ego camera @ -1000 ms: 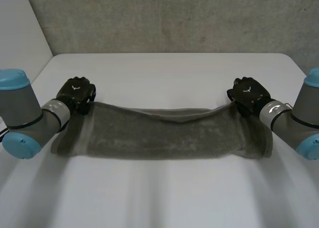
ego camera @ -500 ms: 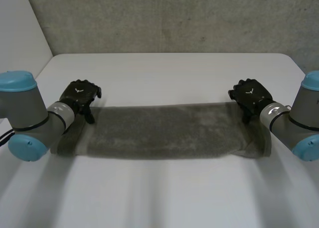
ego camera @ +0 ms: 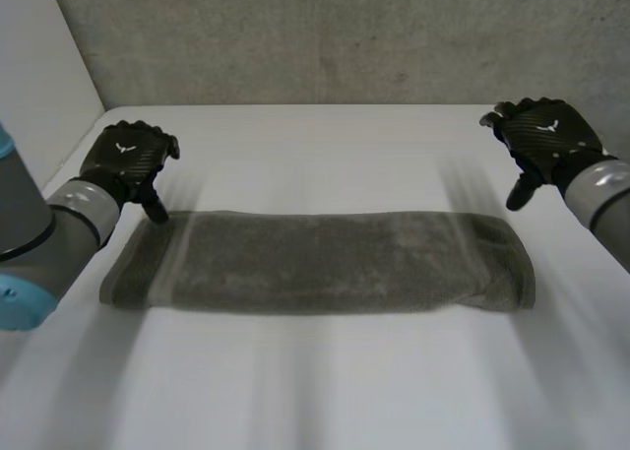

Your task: Fold the towel.

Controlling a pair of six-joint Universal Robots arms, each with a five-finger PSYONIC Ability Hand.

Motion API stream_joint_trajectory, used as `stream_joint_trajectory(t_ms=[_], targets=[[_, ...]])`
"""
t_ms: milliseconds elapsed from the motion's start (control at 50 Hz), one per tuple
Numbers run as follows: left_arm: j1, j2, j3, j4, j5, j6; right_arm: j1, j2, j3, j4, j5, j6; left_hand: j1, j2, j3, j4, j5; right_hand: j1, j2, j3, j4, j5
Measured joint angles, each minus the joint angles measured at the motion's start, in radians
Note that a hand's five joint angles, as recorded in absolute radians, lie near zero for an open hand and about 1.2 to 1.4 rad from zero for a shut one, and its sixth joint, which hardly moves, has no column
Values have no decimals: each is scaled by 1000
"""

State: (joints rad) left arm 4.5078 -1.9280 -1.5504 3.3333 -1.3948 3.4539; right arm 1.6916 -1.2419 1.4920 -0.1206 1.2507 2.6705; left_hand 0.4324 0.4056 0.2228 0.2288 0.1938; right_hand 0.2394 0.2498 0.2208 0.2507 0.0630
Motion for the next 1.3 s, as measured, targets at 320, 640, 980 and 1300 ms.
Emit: stream_joint_trajectory(t_ms=[320, 640, 980, 1300], targets=[[-19, 158, -231, 112, 3, -99, -54, -101, 349, 132, -39, -119, 0, 0, 0, 0, 0, 50, 36, 0, 0, 49], [-34, 144, -253, 135, 2, -101, -70, 32, 387, -103, -48, -176, 0, 0, 0, 0, 0, 573, 568, 0, 0, 570], [-34, 143, -260, 138, 1, -102, -154, 42, 374, -89, -49, -235, 0, 0, 0, 0, 0, 1063, 1021, 0, 0, 1075], [-30, 145, -261, 138, -6, -102, -356, -7, 203, -85, -55, -485, 0, 0, 0, 0, 0, 1063, 1021, 0, 0, 1076]])
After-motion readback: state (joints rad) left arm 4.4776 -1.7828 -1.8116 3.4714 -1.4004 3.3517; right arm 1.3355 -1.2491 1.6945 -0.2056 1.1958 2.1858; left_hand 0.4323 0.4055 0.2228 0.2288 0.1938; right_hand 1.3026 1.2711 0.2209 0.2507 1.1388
